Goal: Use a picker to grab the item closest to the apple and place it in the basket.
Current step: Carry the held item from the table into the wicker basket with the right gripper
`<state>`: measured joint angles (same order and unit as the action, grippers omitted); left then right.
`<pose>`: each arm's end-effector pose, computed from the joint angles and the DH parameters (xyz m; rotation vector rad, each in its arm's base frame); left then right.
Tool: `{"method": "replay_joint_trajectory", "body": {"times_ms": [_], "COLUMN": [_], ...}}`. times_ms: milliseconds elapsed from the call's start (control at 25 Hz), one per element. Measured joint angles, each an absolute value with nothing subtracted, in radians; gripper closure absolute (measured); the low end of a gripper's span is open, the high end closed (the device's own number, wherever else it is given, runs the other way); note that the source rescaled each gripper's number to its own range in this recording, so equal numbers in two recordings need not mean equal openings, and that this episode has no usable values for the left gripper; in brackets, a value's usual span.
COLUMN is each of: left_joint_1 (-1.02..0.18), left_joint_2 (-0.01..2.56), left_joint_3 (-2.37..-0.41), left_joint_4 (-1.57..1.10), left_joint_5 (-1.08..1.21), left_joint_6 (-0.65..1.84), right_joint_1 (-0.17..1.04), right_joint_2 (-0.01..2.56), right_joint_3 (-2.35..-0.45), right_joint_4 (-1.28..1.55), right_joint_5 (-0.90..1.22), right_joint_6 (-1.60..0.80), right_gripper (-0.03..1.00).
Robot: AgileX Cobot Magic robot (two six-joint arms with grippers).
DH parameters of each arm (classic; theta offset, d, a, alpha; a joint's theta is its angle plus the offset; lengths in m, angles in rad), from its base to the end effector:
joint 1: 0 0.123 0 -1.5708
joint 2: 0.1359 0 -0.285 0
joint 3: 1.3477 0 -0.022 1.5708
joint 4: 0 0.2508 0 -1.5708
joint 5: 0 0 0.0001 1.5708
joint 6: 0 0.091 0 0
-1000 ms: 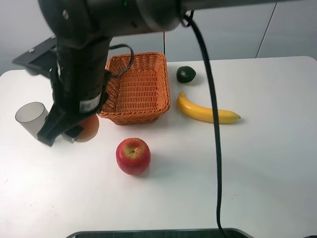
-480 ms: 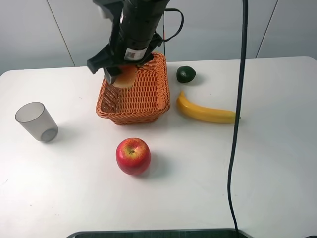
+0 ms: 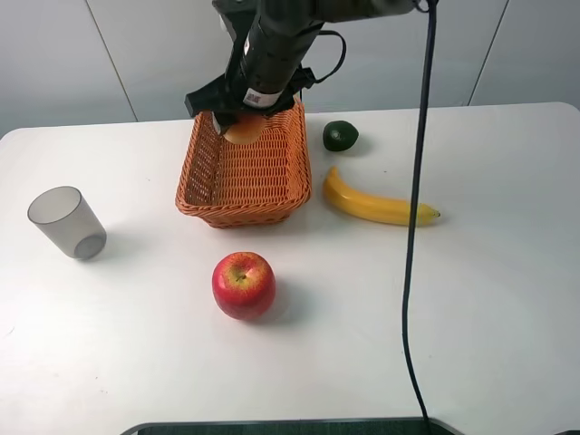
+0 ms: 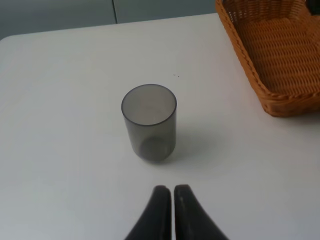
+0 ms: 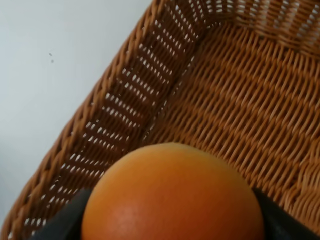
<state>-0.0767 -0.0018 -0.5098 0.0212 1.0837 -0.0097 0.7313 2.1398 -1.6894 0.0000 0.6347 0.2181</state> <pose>-0.0071 0.0023 0.2781 0.0674 2.0545 -0.0282 0.3544 0.3180 0.1950 -0.6624 2.5245 0.3514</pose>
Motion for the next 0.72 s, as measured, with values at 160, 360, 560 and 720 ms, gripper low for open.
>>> {"method": "replay_joint_trajectory", "body": {"times_ms": [160,360,560,720], "left_joint_1": [-0.077,-0.077,-0.077,-0.077], "left_joint_2": [-0.002,-0.002,-0.002,-0.002], "left_joint_3": [-0.510,-0.510,-0.510,-0.510], "left_joint_4": [0.021,0.021,0.021,0.021], "left_joint_5": [1.084,1.084,1.084,1.084], "left_joint_6": [-0.010,-0.010,-0.010,-0.010], "right_joint_1": [0.730,0.730,0.730,0.730], "right_joint_2": [2.194,2.242,2.259,2.259], "right_joint_3": [-1.689,-1.688,-1.688,-1.688], "right_joint_4": [-0.008,-0.011,-0.013,-0.013], "right_joint_5": [0.611,0.594,0.590,0.582], "right_joint_6": [0.233,0.239,0.239,0.239], "right_gripper": [0.96,0.96,0.96,0.96]}}
